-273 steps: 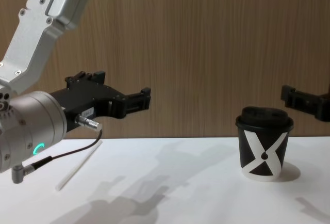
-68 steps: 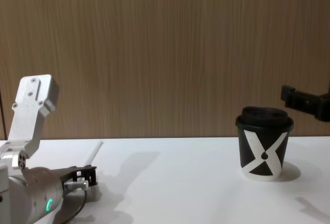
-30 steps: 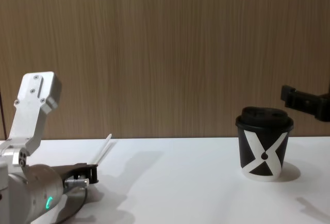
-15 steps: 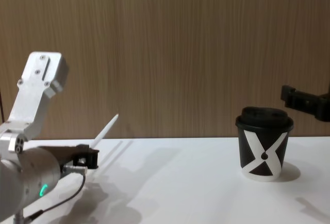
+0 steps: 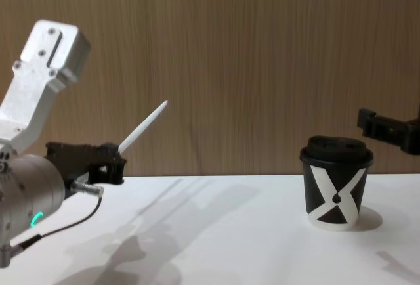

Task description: Pick up the straw with one hand, pass it to the other hand, and insert it into the cup.

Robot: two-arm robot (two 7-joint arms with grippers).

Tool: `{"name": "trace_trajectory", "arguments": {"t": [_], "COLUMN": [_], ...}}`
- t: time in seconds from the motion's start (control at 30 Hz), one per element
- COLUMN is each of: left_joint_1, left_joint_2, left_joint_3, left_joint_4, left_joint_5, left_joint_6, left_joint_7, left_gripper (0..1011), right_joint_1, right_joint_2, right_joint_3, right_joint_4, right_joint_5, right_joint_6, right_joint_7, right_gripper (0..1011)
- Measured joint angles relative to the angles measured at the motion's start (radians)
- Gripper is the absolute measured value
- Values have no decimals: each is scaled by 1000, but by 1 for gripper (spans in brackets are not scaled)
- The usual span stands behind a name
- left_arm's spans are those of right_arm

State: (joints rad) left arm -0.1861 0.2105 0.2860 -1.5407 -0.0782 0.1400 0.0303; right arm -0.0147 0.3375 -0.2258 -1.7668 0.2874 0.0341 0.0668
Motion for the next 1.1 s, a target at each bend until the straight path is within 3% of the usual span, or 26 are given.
{"name": "trace_trajectory", "arguments": {"t": [0.6, 1.1], "left_joint_1": [32, 40], "left_joint_2": [86, 111], "left_joint_3": [12, 7], "left_joint_4": [-108, -151], "left_joint_5": [18, 0], "left_joint_6": [-138, -193], "left_joint_7": [-121, -197], "left_gripper": [0, 0], "right_joint_1": [0, 0], "right_joint_2": [0, 0], "right_joint_3": [0, 0], "right_joint_4": [0, 0], "right_joint_5": [0, 0], "right_joint_6": [0, 0], "right_joint_7": [0, 0], "right_gripper": [1001, 1001]}}
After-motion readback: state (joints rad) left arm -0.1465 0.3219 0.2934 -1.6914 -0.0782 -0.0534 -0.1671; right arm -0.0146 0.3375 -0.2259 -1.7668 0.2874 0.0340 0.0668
